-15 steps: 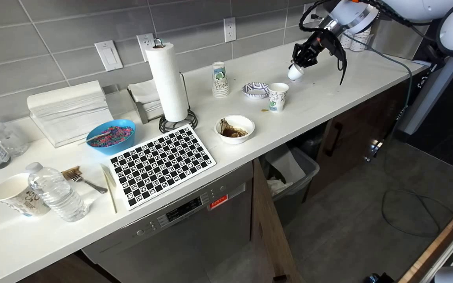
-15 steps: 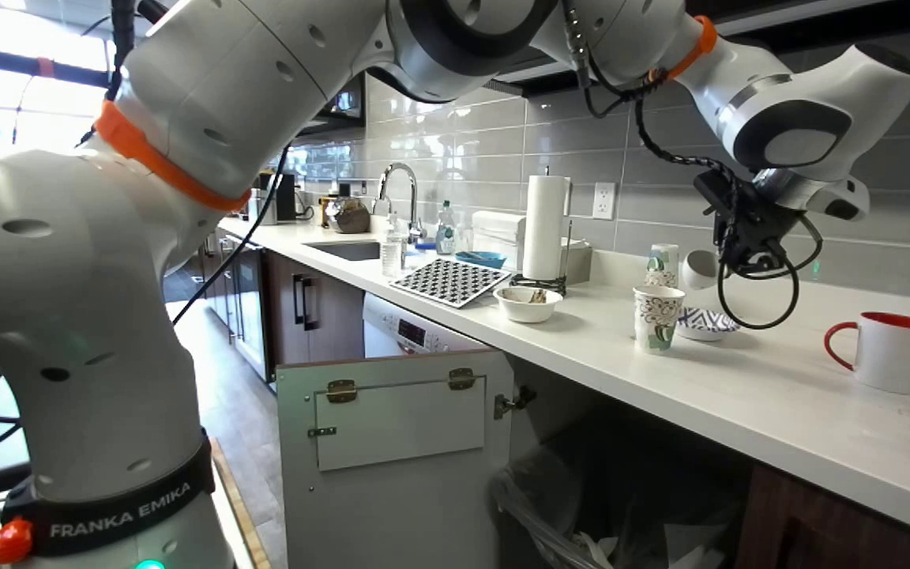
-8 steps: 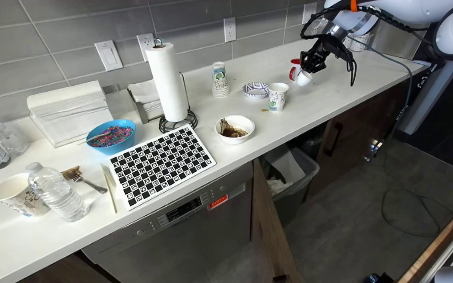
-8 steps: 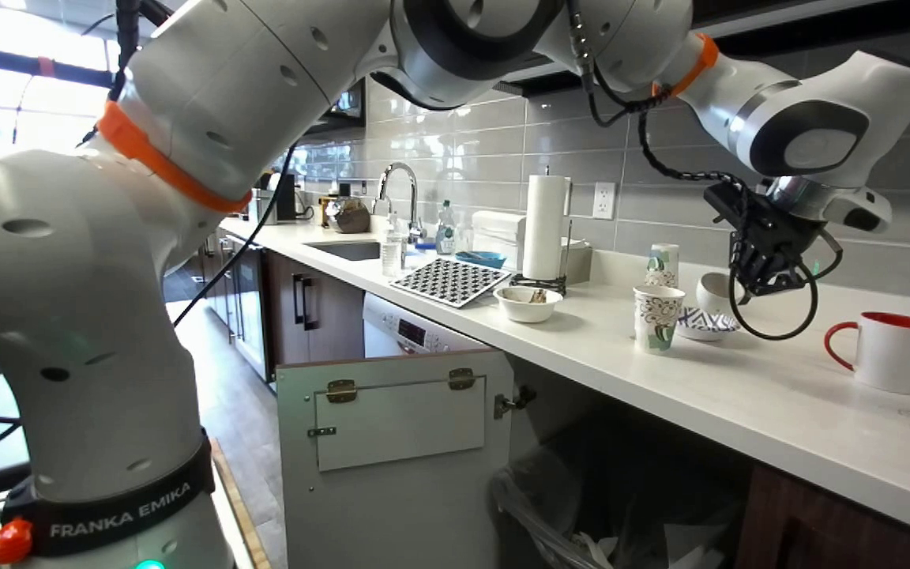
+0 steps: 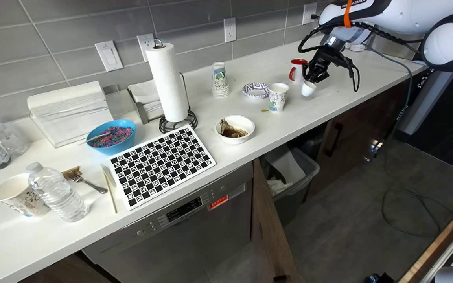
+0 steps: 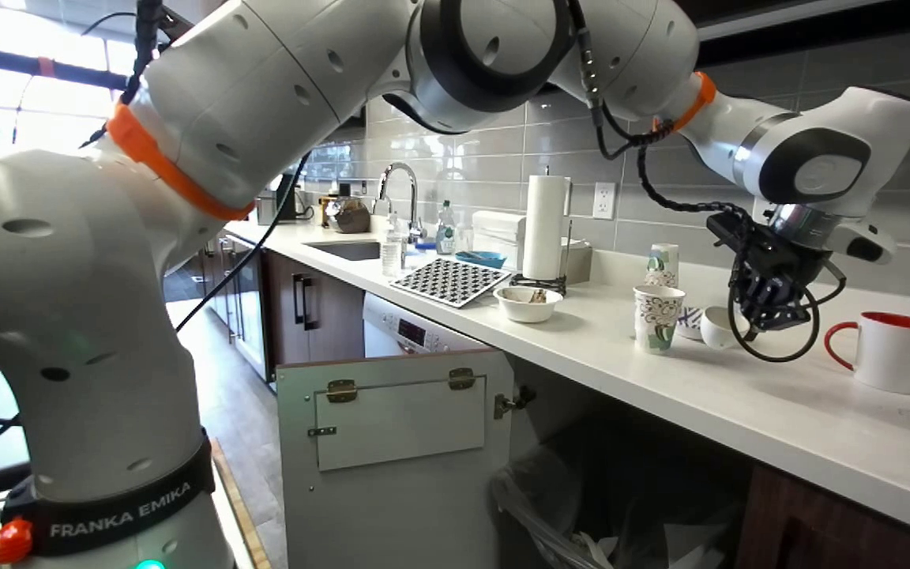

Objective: Pour the contents in the white mug into the coffee cup.

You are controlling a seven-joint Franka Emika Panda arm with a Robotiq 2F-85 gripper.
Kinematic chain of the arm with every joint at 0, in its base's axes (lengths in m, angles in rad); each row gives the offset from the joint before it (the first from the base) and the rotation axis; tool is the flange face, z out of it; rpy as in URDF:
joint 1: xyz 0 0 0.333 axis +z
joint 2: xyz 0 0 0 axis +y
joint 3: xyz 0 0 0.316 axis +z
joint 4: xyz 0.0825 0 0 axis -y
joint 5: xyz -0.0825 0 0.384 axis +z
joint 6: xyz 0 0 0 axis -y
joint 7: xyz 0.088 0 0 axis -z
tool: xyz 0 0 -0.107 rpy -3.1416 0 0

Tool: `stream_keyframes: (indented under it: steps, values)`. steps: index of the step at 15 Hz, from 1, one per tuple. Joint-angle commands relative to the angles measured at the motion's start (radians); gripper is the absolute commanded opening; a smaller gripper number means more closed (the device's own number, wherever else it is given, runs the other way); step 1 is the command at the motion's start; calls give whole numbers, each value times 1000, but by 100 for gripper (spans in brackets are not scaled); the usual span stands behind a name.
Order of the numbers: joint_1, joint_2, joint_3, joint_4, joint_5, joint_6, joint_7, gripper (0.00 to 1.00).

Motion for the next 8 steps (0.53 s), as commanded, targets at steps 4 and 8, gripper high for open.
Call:
stream_keyframes:
  steps: [4, 8]
  values:
    - [17, 79, -43, 107, -93, -104, 118, 3]
    - [26, 99, -60, 122, -129, -134, 158, 3]
